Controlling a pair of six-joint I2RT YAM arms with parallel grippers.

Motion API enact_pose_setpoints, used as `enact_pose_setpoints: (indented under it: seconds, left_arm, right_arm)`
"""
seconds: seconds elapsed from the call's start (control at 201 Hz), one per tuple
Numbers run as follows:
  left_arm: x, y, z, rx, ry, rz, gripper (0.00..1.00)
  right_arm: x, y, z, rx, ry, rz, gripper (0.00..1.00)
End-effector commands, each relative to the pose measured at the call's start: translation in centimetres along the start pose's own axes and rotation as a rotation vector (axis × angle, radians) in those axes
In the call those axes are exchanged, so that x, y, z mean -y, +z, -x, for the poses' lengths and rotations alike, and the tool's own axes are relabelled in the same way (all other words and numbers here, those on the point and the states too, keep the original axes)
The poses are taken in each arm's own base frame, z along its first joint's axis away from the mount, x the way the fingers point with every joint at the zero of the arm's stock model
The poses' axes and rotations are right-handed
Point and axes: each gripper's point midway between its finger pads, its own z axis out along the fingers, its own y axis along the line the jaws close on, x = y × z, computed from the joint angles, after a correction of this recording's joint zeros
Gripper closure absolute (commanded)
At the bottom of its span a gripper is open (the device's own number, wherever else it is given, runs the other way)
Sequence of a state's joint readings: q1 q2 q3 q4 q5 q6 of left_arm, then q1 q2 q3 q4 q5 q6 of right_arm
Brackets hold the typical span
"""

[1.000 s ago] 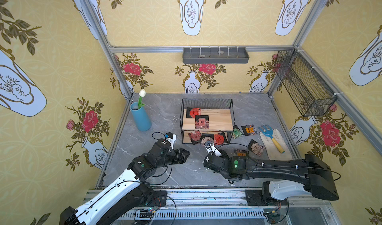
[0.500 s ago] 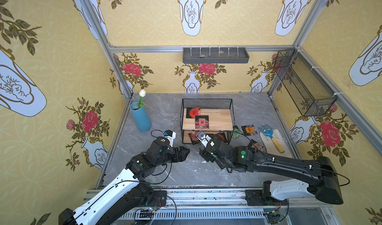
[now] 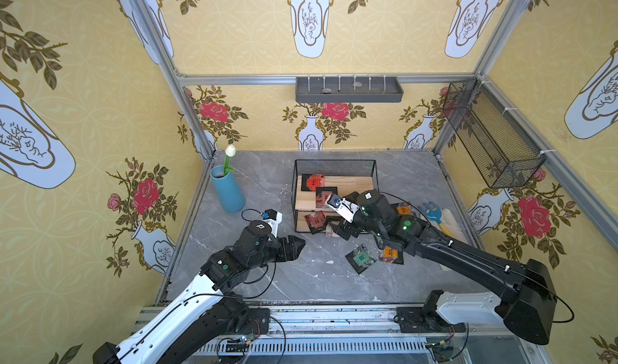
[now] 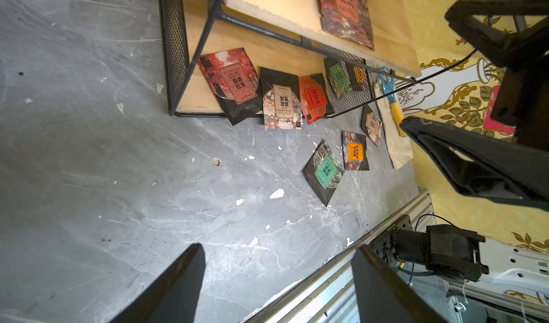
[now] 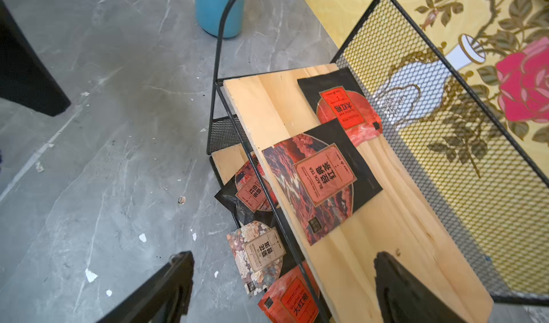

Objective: Remove the tea bags from the shelf
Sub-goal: Pick up the tea bag from the shelf.

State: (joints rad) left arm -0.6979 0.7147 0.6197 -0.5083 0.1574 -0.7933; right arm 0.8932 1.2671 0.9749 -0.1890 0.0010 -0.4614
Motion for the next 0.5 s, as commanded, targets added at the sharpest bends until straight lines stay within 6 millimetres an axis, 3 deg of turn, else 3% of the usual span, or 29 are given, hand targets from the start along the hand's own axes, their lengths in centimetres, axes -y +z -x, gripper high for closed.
enact_pose_setpoints:
  seconds: [0.0, 0.119, 0.498]
  left_arm:
    - [-0.2, 0.2, -0.2, -0.007, 0.010, 0.000, 0.13]
    - [-0.4, 0.2, -0.2, -0.005, 0.006, 0.002, 0.13]
    - [-1.0, 0.2, -0.5, 0.001, -0.011, 0.013, 0.13]
  right_arm:
    - [0.3, 0.5, 1.8, 0.124, -0.082, 0.055, 0.03]
    - [1.0, 1.5, 1.8, 0.144, -0.099, 0.068, 0.03]
    - [0.1, 4.3, 1.3, 0.108, -0.163, 0.120, 0.03]
